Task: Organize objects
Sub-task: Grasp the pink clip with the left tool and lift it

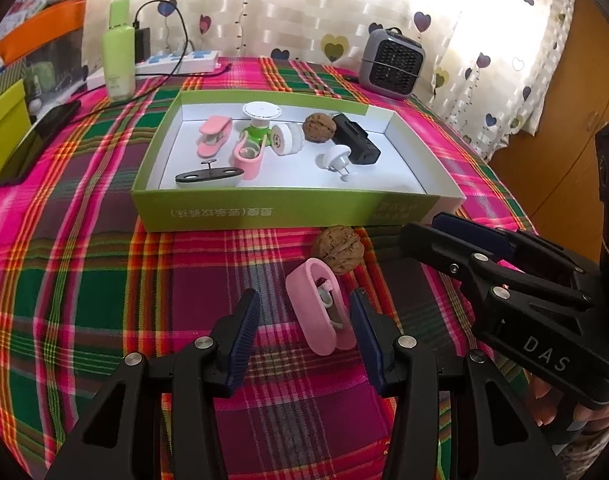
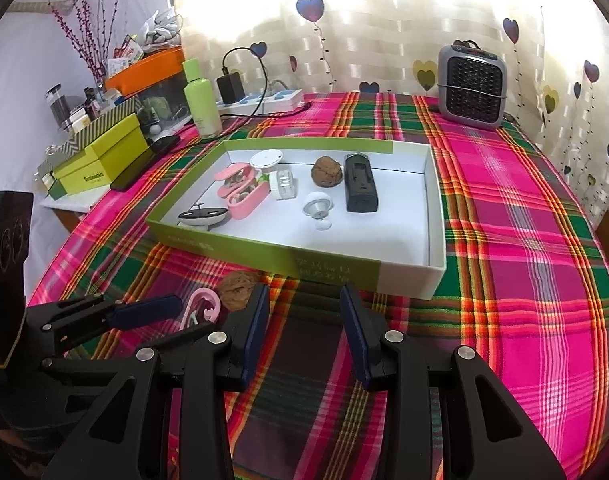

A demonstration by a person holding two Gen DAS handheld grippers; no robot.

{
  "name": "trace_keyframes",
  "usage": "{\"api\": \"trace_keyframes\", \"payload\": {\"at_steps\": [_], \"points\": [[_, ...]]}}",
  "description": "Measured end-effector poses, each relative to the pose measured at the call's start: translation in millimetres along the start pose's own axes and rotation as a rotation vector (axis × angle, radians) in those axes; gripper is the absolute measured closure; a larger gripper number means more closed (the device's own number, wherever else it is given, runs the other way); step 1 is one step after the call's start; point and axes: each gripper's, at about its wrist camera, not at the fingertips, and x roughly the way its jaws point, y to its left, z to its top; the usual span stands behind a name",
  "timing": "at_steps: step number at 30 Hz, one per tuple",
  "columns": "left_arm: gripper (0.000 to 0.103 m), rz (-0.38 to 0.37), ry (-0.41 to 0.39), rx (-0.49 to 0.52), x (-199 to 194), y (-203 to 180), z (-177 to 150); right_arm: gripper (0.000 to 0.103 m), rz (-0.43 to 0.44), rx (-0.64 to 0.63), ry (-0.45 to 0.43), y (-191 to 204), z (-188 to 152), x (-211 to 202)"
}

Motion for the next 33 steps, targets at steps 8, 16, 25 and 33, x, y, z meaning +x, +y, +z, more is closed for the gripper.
{"api": "trace_keyframes", "payload": {"at_steps": [8,16,25,33], "points": [[0.075,0.024,-0.004,0.013,-7,9,1,0.065,0.030,-0.012,0.015,7,0,6],[0.083,0.056,0.008,-0.002,-6,26,-2,0.065,0.062,-0.034,0.027,18,2,11],[0.083,0.081,-0.002,-0.038,-10,45,1,0.065,0.080,-0.061,0.044,30,3,19],[0.083,0.100,-0.010,-0.087,-12,65,2,0.065,0.076,-0.078,0.066,37,3,30]]}}
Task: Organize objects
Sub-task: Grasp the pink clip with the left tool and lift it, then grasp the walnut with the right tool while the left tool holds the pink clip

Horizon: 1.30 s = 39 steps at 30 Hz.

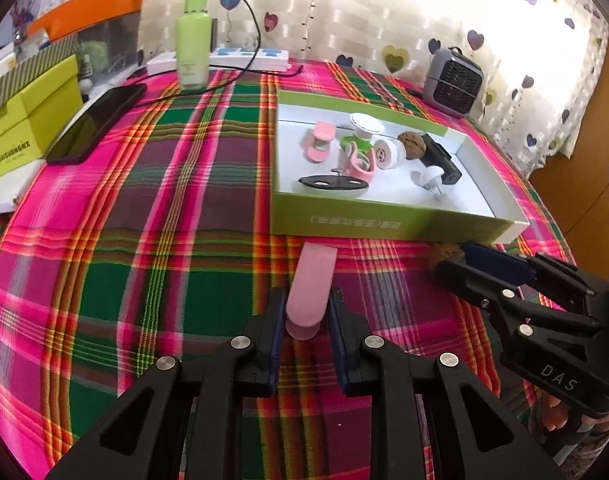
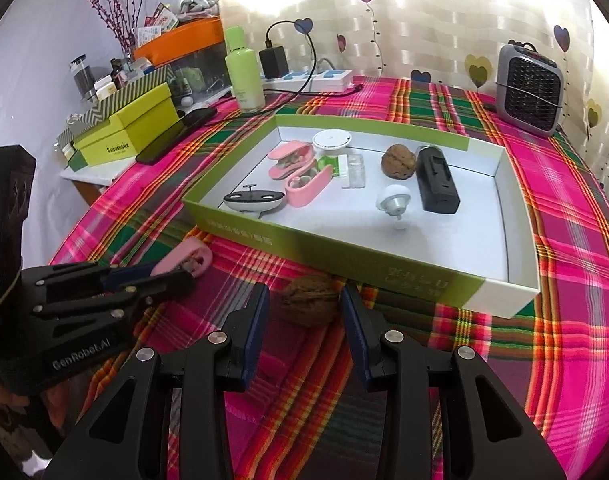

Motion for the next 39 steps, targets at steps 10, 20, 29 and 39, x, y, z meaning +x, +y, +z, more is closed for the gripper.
{"api": "trace_keyframes", "payload": {"at_steps": [10,20,29,39], "points": [[0.067,-0.023,0.000,0.021,4,-5,4,0.065,-0.013,0.016,0.011,-4,1,7],[0.067,-0.003,-0.017,0.001,5,0,8,0.071,-0.011,0.017,-0.005,-3,-1,5],[0.076,0.015,-0.019,0.002,7,1,12,0.071,-0.006,0.025,-0.008,-4,-1,3],[0.087,0.029,-0.019,0.010,8,-1,12,0.071,-0.005,0.026,-0.008,-4,-1,2]]}}
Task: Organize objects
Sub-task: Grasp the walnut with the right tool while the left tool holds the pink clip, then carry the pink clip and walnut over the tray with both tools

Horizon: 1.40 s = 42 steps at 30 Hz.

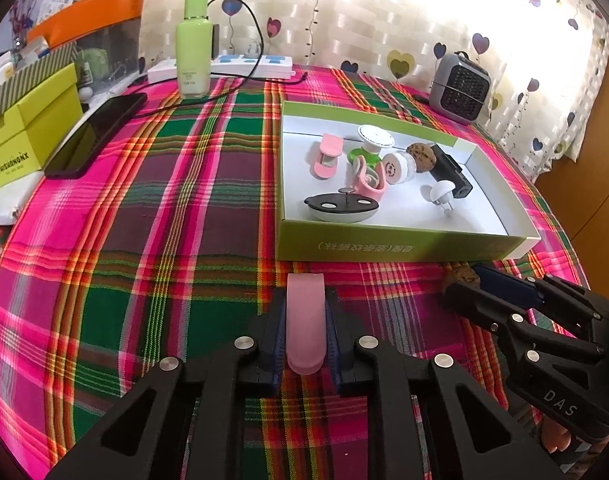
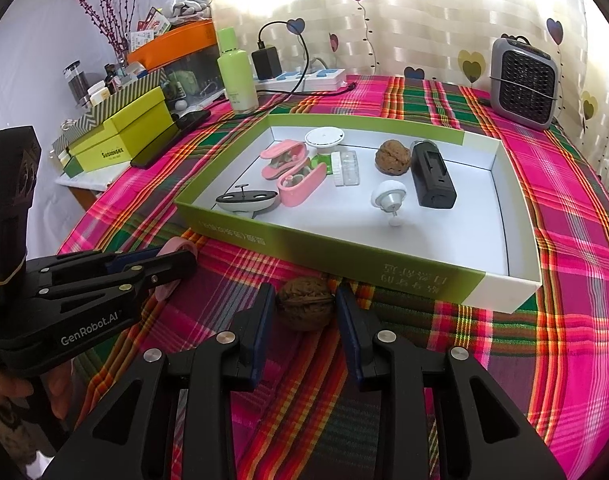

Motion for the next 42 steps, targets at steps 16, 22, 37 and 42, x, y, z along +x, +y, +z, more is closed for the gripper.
{"api": "trace_keyframes", "payload": {"at_steps": [16,22,37,42], "points": [[0.087,-0.019,-0.027,0.020,-13,-11,-2,0.071,0.003,0.013,-0.014,-2,-3,-8],[0.087,-0.029,-0.030,0.031,-17,-18,-3,0.071,0.001,0.023,-0.022,-5,-5,-14],[0.087,-0.052,-0.064,0.085,-29,-42,6,0.071,-0.016,0.045,-0.076,-17,0,-35],[0.087,-0.065,-0.072,0.104,-29,-51,12,0.071,-0.026,0.053,-0.092,-23,4,-40]]}}
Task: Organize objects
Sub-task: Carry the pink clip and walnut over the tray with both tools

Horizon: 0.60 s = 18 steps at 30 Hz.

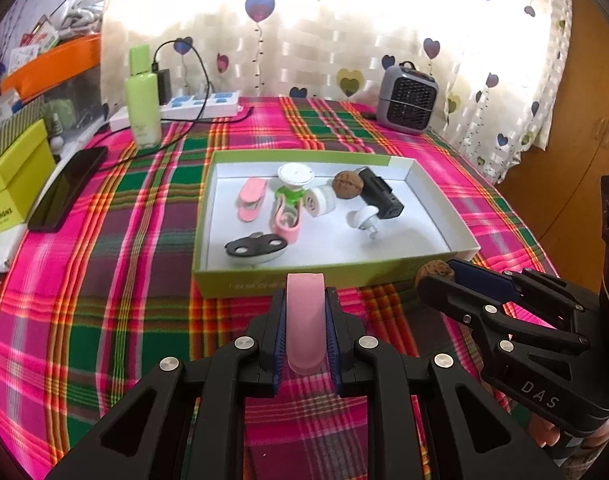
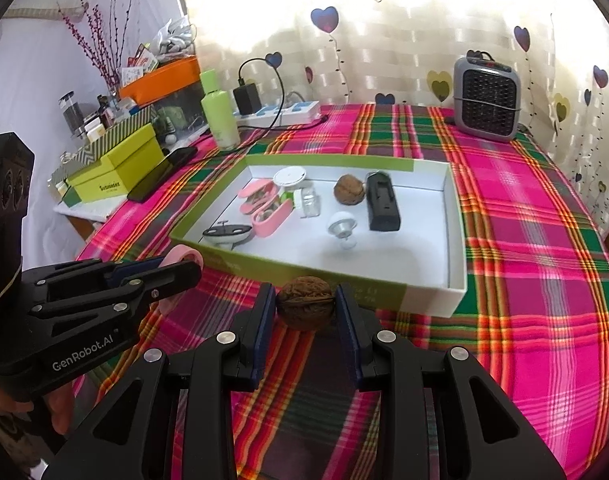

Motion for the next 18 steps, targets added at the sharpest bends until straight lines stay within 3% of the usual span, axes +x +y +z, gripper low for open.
{"api": "trace_keyframes", "payload": {"at_steps": [18], "points": [[0.087,-0.018,-0.014,0.025,13,-13,25,0.071,-0.041,0.028,-0.032,-23,15,0]]}}
